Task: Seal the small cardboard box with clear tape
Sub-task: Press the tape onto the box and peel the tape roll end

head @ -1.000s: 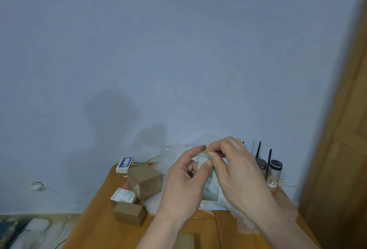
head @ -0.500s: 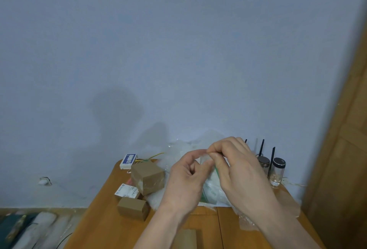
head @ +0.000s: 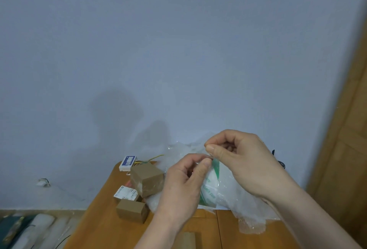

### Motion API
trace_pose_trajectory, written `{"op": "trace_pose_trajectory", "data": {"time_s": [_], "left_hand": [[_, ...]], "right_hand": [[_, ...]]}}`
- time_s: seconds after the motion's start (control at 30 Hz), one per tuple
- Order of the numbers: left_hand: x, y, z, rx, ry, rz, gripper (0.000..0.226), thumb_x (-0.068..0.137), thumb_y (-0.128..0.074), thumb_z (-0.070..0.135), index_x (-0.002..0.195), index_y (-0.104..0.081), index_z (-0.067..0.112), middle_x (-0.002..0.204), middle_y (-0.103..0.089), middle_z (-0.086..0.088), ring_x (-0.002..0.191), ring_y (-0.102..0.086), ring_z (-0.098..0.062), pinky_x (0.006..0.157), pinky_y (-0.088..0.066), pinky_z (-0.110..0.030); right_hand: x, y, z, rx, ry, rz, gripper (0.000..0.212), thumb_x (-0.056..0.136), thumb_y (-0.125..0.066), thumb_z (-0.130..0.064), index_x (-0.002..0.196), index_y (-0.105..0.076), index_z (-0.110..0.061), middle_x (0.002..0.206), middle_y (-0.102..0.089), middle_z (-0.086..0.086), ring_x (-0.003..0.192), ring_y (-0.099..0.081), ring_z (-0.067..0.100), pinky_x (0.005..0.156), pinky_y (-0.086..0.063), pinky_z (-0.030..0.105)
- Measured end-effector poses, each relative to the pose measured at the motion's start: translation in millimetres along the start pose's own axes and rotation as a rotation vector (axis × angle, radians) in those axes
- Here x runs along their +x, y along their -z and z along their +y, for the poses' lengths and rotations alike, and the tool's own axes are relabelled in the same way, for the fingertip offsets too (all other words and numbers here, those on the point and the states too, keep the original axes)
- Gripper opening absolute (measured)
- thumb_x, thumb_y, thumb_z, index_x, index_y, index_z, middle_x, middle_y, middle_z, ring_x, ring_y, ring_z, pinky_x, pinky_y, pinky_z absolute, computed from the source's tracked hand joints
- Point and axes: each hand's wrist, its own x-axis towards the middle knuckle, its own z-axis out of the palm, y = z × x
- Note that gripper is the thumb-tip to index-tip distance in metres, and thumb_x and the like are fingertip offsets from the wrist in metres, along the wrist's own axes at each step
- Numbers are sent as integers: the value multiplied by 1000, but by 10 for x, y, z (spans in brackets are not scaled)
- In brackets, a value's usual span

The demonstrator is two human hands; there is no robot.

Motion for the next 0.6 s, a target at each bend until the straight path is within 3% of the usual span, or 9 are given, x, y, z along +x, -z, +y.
{"op": "trace_pose_trajectory", "data": {"time_s": [0.13,0.27,0.43,0.6], "left_hand": [[-11,-5,54,53,-50,19,17,100,-63,23,100,-80,21,92,-80,-6,90,-72,-28,77,-60,-36],[-31,-7,64,77,-86,71,16,98,-65,30,96,-80,27,88,-79,-4,86,-71,-33,80,-58,-55],[-43,16,106,131,-100,93,27,94,-60,44,95,-81,28,87,-80,1,84,-73,-24,80,-59,-55],[-52,28,141,190,-106,98,38,96,-49,50,103,-81,31,95,-82,12,93,-76,-10,85,-60,-51]], "right_hand": [[6,15,-34,86,-31,-32,3,90,-72,-27,89,-74,-29,80,-75,-10,79,-69,3,73,-50,20],[8,32,-83,95,-58,-79,19,90,-73,-30,107,-67,-34,77,-75,-10,77,-68,4,77,-45,23],[-10,85,-155,6,-8,-114,4,88,-75,-28,89,-79,-29,87,-78,-13,85,-71,0,78,-53,20],[-27,137,-257,-118,56,-116,4,89,-74,-30,87,-77,-30,84,-78,-18,82,-71,-3,76,-53,16]]}}
